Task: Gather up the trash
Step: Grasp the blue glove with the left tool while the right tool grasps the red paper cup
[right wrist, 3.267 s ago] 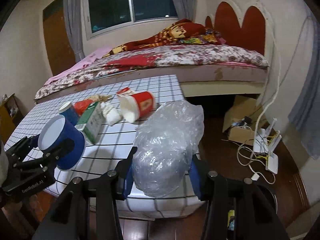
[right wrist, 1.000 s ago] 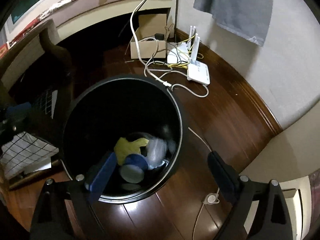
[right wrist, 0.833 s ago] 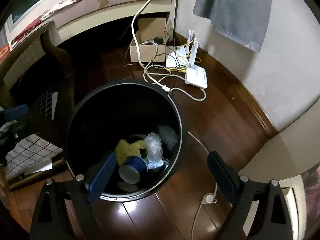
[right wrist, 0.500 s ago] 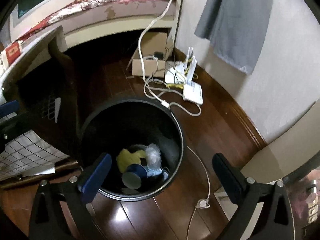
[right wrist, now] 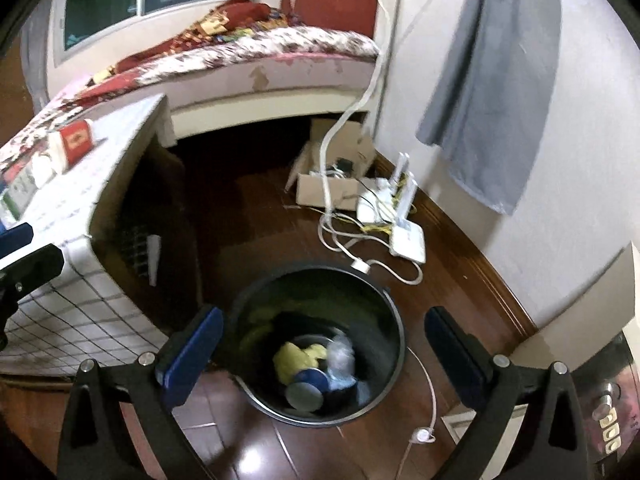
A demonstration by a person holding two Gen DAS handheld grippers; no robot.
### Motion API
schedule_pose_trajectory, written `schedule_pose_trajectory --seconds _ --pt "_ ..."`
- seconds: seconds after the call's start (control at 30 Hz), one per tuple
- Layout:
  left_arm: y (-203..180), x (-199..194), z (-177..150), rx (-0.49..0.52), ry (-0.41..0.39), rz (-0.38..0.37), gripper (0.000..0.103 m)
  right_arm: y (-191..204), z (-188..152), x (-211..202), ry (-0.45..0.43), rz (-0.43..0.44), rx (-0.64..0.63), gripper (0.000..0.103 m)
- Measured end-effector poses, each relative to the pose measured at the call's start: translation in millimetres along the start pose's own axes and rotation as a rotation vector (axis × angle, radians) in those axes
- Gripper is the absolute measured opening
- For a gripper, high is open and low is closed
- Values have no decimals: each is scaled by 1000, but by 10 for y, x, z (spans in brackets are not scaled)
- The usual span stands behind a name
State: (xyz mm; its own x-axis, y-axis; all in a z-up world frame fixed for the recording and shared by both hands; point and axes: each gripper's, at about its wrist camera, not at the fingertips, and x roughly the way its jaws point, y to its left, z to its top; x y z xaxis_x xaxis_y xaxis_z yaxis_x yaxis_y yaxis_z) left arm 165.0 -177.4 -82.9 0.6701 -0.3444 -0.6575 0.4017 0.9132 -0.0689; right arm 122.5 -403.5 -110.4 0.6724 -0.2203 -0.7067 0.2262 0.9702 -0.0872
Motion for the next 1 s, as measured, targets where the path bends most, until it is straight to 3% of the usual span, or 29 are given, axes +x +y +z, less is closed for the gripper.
schedule_pose_trajectory --seconds 0.3,0.8,0.9,1.0 --pt "679 -299 -20 -77 -59 139 95 655 249 -153 -55 77 -78 102" --pt "2184 -735 -332 -271 -102 407 95 1963 564 -224 -128 246 -236 102" --pt "2416 -689 -353 -309 -94 443 95 2215 639 -143 -116 262 -279 102" --pt "2632 -587 -370 -360 -74 431 94 2377 740 -65 -94 263 -287 102"
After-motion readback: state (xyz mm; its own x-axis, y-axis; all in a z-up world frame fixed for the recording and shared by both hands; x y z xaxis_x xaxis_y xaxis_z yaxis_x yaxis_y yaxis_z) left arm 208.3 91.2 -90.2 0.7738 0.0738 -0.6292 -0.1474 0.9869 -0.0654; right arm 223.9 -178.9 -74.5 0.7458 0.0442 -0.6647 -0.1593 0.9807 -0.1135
